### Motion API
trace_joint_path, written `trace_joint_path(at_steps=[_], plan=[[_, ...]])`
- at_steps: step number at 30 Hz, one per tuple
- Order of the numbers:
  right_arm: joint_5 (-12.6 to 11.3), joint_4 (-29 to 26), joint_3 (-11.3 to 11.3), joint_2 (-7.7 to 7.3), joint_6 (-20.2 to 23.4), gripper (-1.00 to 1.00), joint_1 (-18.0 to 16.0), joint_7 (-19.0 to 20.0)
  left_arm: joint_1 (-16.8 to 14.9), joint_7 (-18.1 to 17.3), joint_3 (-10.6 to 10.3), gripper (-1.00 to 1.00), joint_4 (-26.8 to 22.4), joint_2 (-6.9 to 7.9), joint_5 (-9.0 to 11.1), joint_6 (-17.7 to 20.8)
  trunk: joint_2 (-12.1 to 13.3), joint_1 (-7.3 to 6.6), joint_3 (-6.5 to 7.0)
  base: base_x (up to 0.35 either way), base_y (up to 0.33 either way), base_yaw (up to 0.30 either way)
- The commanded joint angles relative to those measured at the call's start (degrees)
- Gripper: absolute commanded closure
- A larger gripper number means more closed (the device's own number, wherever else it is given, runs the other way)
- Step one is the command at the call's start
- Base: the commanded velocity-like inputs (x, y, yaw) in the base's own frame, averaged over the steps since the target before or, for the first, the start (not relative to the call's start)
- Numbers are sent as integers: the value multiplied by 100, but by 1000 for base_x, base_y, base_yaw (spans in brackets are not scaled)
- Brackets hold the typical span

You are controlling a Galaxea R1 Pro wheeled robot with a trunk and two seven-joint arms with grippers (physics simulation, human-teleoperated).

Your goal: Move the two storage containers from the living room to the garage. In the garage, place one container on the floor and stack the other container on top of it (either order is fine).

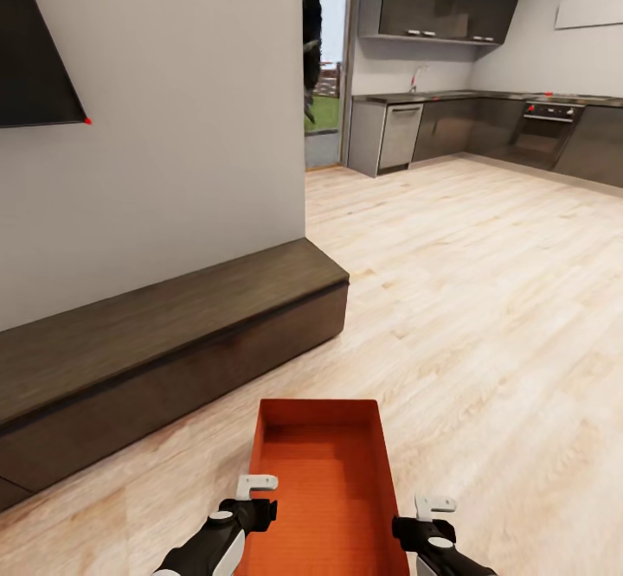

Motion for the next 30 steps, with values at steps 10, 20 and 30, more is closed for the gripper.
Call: trace_joint_path(at_steps=[10,20,30], plan=[[55,-191,49,4,11,-100,-7,-19,0,11,-15,-100,-26,8,-15,27,-364,197,-166,0,0,0],[218,-261,44,38,32,-100,-8,-19,0,-15,-2,-100,-185,24,-7,34,-364,197,-166,0,0,0],[223,-262,44,25,1,-100,-8,-19,0,-13,-1,-100,-186,19,-23,37,-364,197,-166,0,0,0]])
